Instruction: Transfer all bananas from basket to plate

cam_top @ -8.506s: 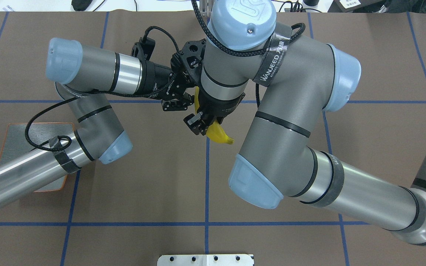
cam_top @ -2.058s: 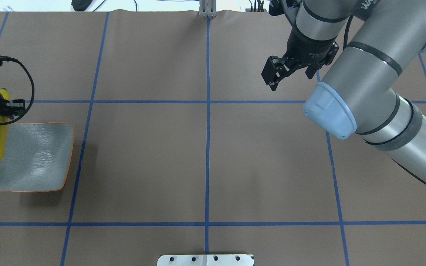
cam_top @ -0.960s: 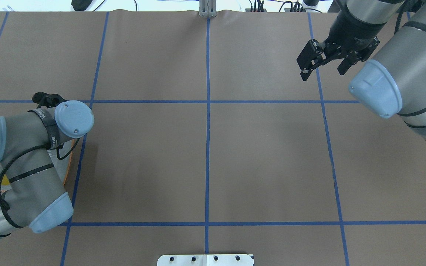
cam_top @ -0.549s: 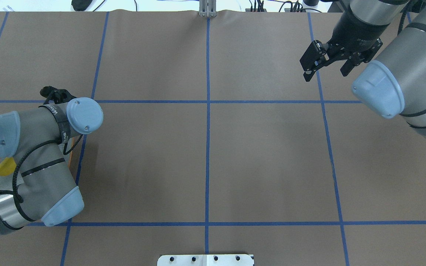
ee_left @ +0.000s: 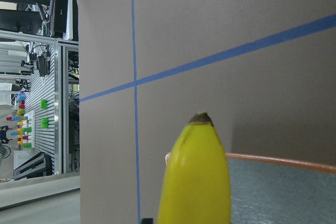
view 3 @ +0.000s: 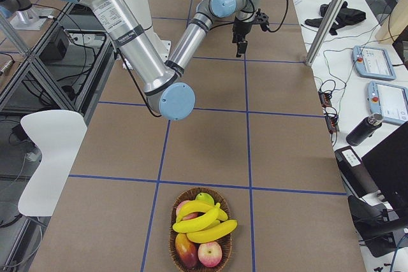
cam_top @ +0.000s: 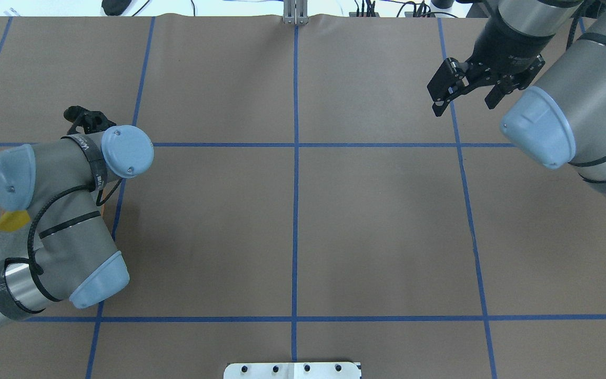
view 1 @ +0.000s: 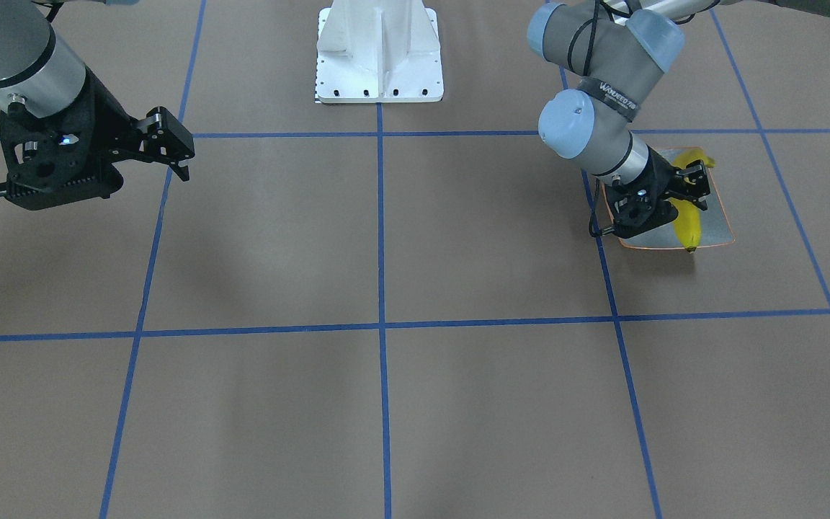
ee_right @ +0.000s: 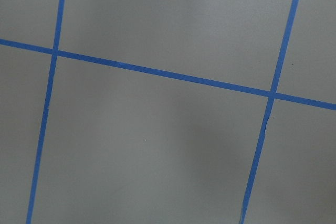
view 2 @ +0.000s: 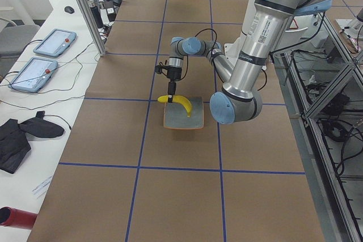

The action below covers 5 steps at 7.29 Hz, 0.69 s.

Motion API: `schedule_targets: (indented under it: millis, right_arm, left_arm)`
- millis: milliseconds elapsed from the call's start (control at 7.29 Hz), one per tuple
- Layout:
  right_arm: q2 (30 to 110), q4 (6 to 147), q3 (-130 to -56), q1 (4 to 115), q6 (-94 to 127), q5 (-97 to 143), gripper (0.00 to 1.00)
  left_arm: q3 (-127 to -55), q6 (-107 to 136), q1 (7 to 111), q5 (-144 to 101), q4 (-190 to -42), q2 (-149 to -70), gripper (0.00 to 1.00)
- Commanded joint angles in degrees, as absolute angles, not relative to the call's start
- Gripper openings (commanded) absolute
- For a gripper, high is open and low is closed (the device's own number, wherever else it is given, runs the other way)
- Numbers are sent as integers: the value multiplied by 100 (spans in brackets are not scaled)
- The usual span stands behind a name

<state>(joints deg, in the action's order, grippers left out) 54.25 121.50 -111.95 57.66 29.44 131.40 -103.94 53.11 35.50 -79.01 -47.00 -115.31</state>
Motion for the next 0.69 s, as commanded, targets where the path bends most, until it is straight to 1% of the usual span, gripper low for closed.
schedule_targets:
  millis: [0, 137, 274, 549]
  right_arm:
    - [5501, 12016, -11189, 5766, 2944, 13140, 99]
    - [5511, 12006, -11188, 5766, 2944, 13140, 99]
    - [5519, 12006, -11188, 5766, 2936, 13140, 99]
    - [5520, 12006, -11188, 5774, 2944, 13140, 99]
  left_arm:
    - [-10240, 5326, 3568, -7744, -4755, -11540, 29]
    - [-10213, 5335, 3560, -7726, -4764, -11523, 62]
    - [-10239, 5344, 3551, -7621, -4764, -11514, 99]
    - [-10274, 5353, 3542, -7611, -4764, -11540, 99]
